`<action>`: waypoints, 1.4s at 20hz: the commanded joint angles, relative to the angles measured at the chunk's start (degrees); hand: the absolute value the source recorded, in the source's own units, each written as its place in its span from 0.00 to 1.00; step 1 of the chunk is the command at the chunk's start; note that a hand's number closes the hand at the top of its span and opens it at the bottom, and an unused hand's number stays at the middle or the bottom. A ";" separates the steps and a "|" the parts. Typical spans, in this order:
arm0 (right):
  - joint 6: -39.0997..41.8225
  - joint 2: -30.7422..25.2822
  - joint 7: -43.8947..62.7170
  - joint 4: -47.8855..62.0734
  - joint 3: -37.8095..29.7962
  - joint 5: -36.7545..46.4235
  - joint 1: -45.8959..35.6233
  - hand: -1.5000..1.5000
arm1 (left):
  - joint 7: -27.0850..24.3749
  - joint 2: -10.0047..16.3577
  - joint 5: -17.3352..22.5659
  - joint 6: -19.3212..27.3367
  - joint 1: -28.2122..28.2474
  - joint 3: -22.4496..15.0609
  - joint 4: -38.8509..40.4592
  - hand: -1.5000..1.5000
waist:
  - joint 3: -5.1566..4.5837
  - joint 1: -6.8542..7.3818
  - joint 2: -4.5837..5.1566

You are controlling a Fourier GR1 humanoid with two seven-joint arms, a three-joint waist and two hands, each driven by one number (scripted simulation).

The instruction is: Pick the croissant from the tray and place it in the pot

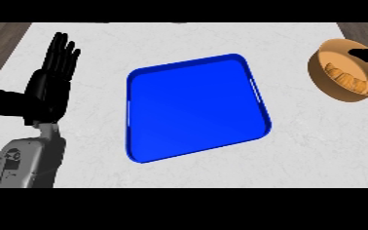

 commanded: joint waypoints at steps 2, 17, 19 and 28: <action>-2.19 -0.12 -0.75 -1.07 -5.86 -7.29 -1.61 0.00 | -0.14 -0.39 -1.01 0.00 0.82 -0.82 0.05 0.50 | -0.03 -0.42 -0.22; 6.86 -8.40 -12.08 -7.19 -18.31 -27.79 10.57 0.00 | -1.32 0.28 -0.28 -1.67 2.42 1.33 0.61 0.50 | -0.08 -1.26 -0.40; 8.48 -9.18 -15.54 -7.33 -19.97 -29.96 14.93 0.00 | -2.02 -0.03 0.10 -1.66 0.83 1.76 0.96 0.50 | -0.07 -1.46 -0.34; 14.19 -13.57 -18.80 -6.52 -23.72 -37.48 24.88 0.00 | 2.95 2.29 1.09 -2.62 -1.38 3.64 -0.80 0.50 | -0.07 -1.34 -0.37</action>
